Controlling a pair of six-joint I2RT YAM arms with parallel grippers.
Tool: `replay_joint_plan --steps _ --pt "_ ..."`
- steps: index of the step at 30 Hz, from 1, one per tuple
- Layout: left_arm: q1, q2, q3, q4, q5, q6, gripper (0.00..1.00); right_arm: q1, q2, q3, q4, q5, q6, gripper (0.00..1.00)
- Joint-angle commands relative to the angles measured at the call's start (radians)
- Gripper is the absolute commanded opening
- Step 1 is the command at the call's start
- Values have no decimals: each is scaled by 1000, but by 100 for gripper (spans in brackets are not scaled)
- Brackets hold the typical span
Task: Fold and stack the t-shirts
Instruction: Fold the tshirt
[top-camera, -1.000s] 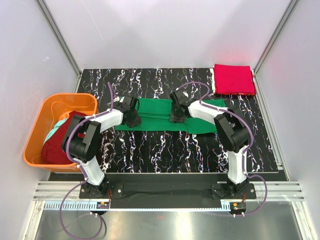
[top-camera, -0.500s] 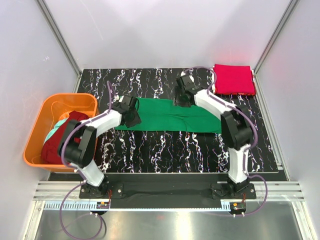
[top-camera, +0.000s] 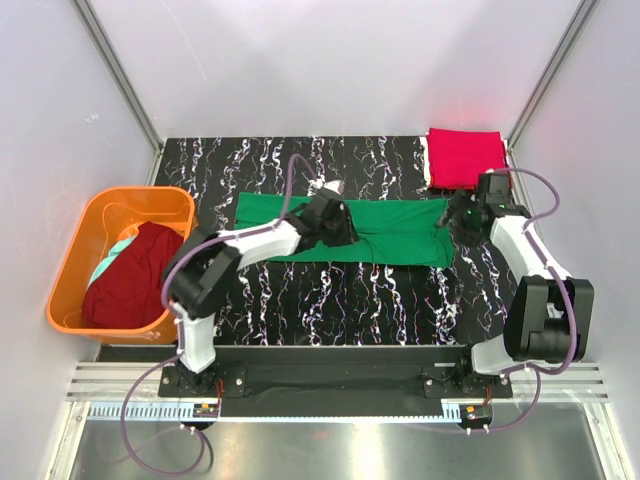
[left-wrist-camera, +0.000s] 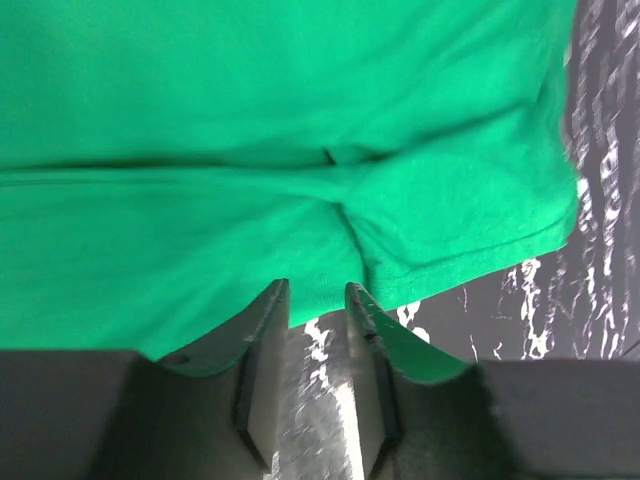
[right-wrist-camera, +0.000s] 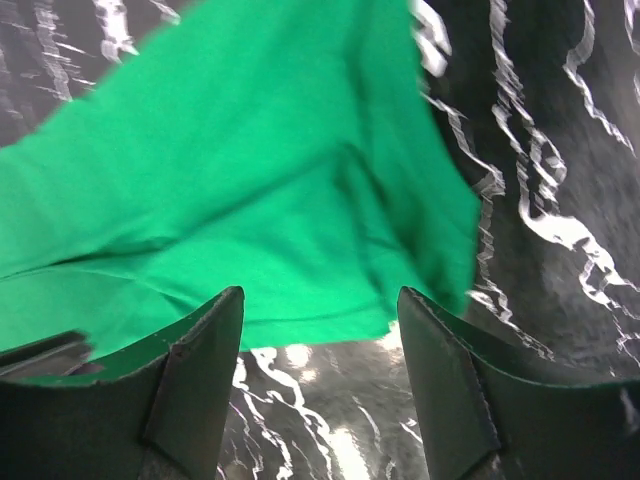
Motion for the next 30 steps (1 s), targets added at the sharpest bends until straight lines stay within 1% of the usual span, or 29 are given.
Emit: replay_joint_plan --steps 1,4,8,10,13,16,21,23,27,30 --pt "-19 70 60 59 3 -55 36 -56 -7 -54 40 -175 -20 70" --pt "-39 112 89 64 -17 -72 41 -75 5 -71 60 -198 -11 63" --pt "-40 171 155 47 3 -77 41 -84 48 -103 70 -235 15 56" --pt "-40 196 174 56 12 -78 40 -84 55 -118 79 -250 23 55" --pt "-40 211 177 68 32 -90 40 -84 49 -149 93 -236 20 56" --pt "-40 225 185 105 45 -103 41 -84 59 -152 90 -221 18 57" --pt "-40 264 231 110 64 -104 41 -84 79 -151 106 -216 20 56" --pt "-39 271 231 136 69 -119 41 -82 80 -149 104 -212 18 55" --pt "-39 287 244 153 71 -139 40 -84 77 -149 104 -225 23 49" --pt "-37 282 245 165 66 -146 40 -84 72 -148 103 -224 23 48"
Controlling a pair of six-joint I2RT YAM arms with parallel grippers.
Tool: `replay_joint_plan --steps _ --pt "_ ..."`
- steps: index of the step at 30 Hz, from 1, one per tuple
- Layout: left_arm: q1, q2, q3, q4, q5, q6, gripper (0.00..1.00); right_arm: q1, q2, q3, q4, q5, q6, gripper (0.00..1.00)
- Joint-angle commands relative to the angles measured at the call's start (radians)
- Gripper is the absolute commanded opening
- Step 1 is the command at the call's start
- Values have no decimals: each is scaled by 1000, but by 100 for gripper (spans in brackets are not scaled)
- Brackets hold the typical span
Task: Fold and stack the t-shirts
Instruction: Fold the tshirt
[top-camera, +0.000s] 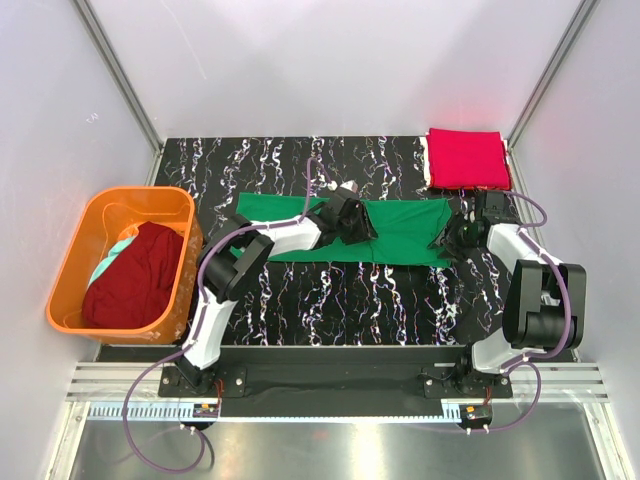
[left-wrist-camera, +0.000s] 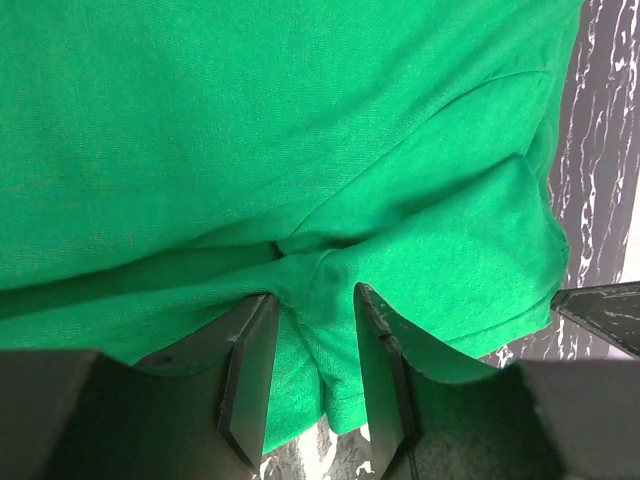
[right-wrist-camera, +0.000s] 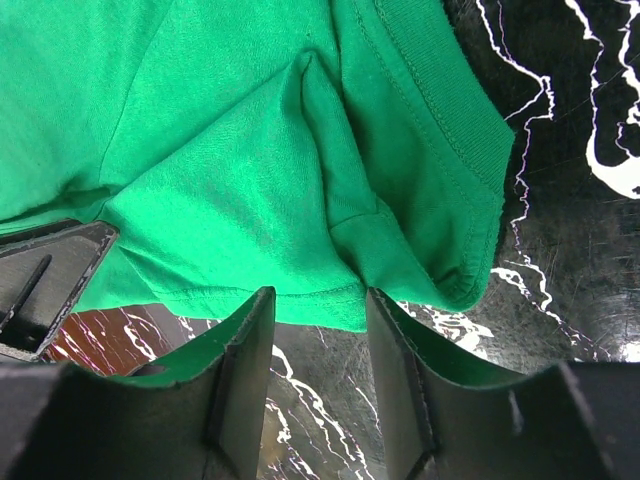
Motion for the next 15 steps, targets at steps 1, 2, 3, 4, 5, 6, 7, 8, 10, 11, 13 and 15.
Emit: replay_joint_plan --steps 1,2,3,4,5,6,7,8,10,11,13,15 --pt "1 -3 43 75 13 -18 40 -4 -4 12 27 -14 8 48" --pt "3 -1 47 74 13 -18 40 -4 6 15 30 -15 7 48" --pt "4 -1 47 74 16 -21 40 -4 13 19 30 -17 7 49" --pt "9 -1 40 83 20 -27 39 -4 19 21 33 -18 11 48" --pt "10 -1 37 91 22 -38 39 -4 32 24 42 -27 11 48" --pt "13 -3 34 97 25 -44 38 -4 36 24 47 -31 15 47" --pt "20 -3 31 108 31 -49 38 -4 42 26 51 -37 21 44" --pt "21 -4 31 108 34 -58 37 -4 42 29 53 -37 21 42" --pt "29 -9 22 126 40 -69 37 -4 39 32 57 -40 25 41" --pt "30 -9 11 134 43 -81 36 -4 38 39 57 -35 27 41" --pt "41 -5 4 157 51 -112 36 -4 45 62 51 -23 25 40" --pt "53 3 -1 178 69 -136 36 -4 58 82 40 -15 33 39"
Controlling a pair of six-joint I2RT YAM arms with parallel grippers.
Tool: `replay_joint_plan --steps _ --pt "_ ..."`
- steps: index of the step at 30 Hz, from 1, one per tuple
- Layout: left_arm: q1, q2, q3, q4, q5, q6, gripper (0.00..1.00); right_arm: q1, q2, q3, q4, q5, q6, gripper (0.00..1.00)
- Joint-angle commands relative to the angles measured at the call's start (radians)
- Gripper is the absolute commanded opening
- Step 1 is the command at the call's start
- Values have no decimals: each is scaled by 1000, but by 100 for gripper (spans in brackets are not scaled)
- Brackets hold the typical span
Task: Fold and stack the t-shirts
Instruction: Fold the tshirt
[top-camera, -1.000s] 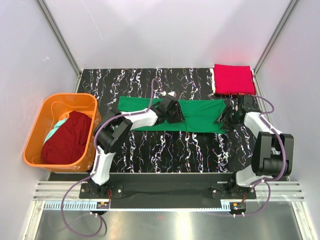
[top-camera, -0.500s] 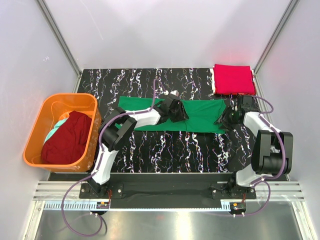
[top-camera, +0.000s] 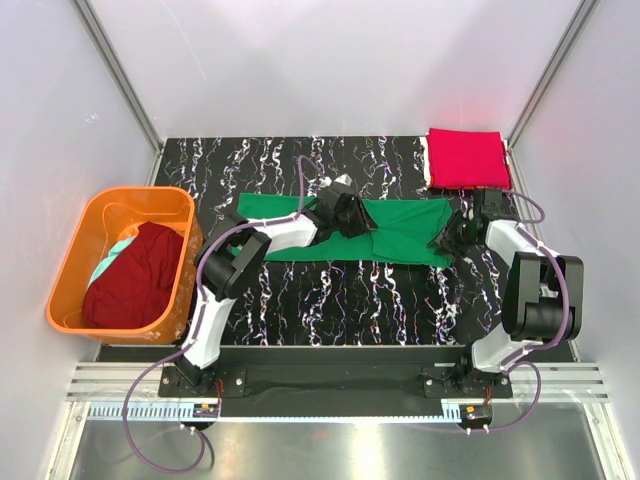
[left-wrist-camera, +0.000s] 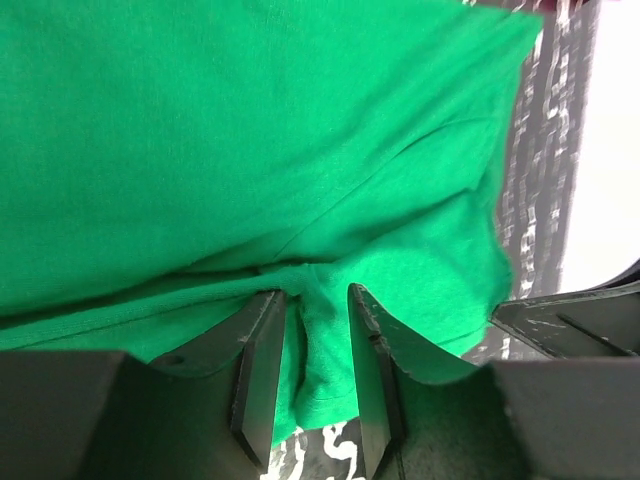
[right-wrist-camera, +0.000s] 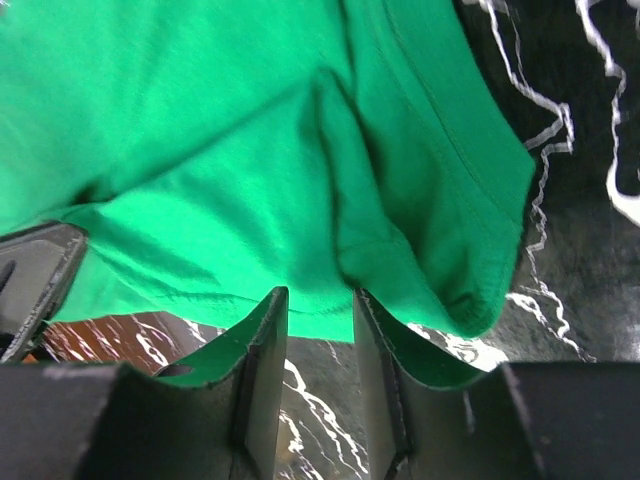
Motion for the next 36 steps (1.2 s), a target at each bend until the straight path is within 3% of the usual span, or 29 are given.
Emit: replay_joint_plan --steps 1,8,13,23,36 --pt "22 10 2 113 48 -65 35 -4 15 76 13 1 13 40" --pt "26 33 10 101 79 -74 36 -4 28 239 -67 56 -7 53" --pt "26 32 6 113 94 -80 37 -4 164 299 -72 -22 -4 53" --pt "26 24 -16 127 104 -83 38 -4 259 290 -55 -54 -21 46" --pt "25 24 -16 130 107 -82 38 -4 266 261 -44 -43 -36 43"
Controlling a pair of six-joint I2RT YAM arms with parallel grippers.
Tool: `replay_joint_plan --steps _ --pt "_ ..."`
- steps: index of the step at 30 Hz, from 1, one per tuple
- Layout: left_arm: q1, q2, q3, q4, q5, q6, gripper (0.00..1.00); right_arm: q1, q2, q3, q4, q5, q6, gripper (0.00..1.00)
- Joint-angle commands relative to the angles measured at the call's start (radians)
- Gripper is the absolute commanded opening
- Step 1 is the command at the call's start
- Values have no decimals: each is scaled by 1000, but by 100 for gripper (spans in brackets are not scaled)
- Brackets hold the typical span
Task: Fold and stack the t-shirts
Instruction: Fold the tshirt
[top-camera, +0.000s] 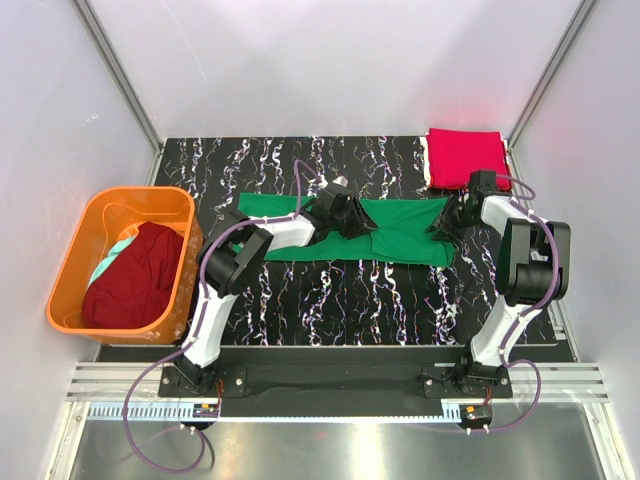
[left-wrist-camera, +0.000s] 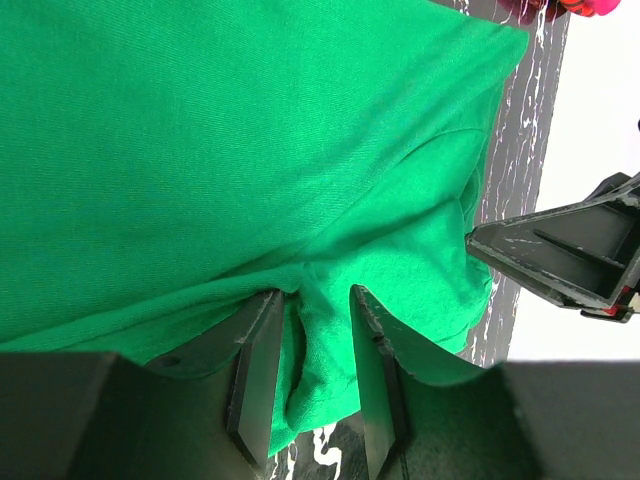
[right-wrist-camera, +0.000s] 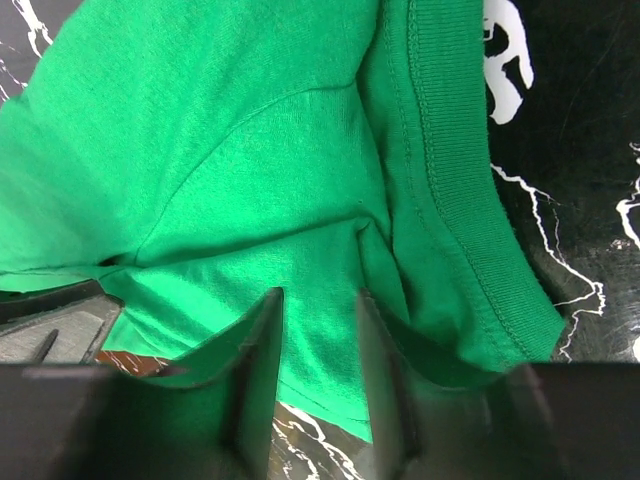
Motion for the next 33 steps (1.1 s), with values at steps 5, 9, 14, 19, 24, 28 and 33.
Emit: replay_joint_plan --steps 5,9,14,19,24,28,33 --pt "-7 -5 -3 63 27 -9 38 -3 4 0 36 -14 -2 18" --pt "-7 -2 -6 66 25 -15 38 -3 7 28 65 14 23 0" --pt "-7 -5 -6 64 25 -15 38 -3 1 51 69 48 34 0" --pt "-7 -8 -30 84 16 -34 37 -4 -16 49 88 104 26 0" --pt "-3 1 -20 60 -1 -40 37 -4 35 59 129 94 17 0" --pt "0 5 5 -6 4 -38 40 -4 82 68 146 97 3 0" --pt "0 -83 -49 -41 23 12 44 -4 112 82 120 167 -35 4"
